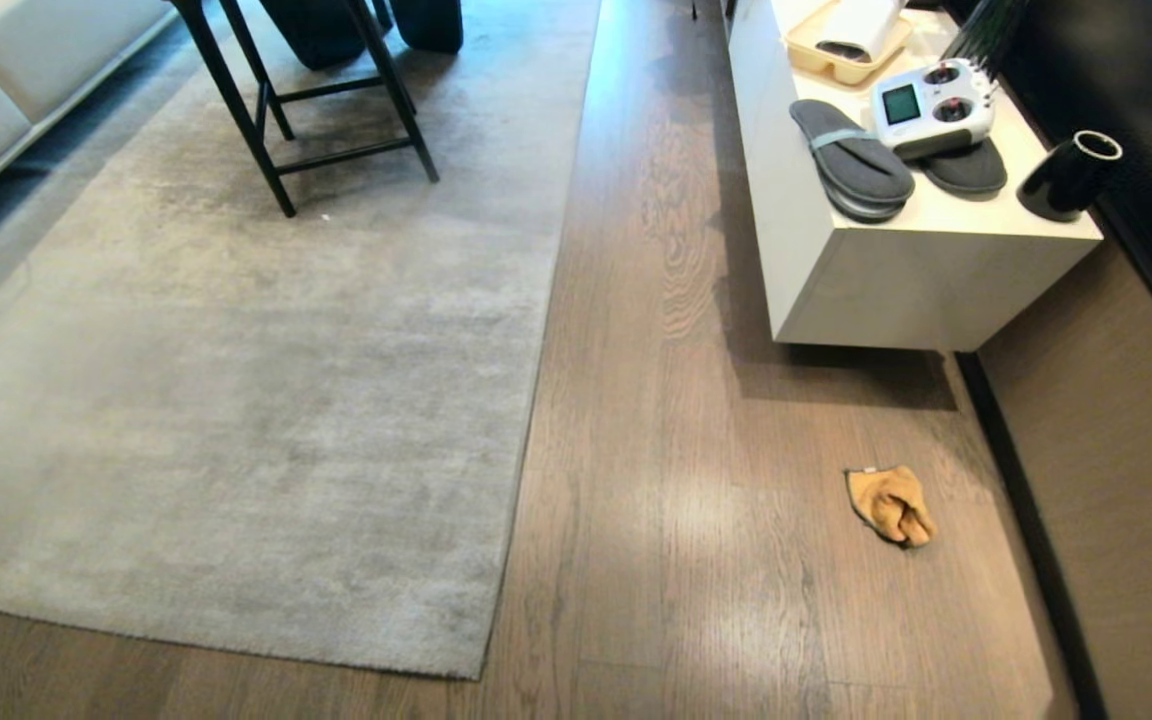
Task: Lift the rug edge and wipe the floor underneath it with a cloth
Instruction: Pick up the rag
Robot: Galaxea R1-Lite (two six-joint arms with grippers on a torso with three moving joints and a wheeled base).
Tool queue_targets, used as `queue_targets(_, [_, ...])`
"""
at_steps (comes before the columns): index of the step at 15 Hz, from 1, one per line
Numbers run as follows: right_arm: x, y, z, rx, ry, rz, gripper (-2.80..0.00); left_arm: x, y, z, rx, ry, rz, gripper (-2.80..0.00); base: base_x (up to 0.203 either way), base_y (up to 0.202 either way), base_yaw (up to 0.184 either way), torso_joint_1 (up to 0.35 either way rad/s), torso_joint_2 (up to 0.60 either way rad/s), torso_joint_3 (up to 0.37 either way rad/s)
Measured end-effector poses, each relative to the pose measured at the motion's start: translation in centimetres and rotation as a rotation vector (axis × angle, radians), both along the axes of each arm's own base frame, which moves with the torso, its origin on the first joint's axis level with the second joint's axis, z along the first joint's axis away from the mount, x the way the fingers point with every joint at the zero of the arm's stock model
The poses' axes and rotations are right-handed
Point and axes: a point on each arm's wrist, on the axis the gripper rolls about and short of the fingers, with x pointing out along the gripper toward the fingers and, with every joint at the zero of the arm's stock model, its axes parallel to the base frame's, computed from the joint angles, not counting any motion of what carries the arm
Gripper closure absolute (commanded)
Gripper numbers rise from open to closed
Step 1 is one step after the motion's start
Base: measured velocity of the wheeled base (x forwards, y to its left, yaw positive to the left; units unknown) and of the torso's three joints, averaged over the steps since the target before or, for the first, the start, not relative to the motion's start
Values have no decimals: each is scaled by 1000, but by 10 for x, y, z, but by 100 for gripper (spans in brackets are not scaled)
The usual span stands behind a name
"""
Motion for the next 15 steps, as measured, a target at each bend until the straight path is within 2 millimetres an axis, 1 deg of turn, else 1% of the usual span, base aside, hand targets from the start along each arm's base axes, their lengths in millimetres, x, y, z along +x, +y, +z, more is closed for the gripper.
queue_targets(15, [0, 0, 0, 1, 0, 1, 0, 0, 0, 0, -1, 0, 0, 0, 0, 0, 0, 3, 4, -198])
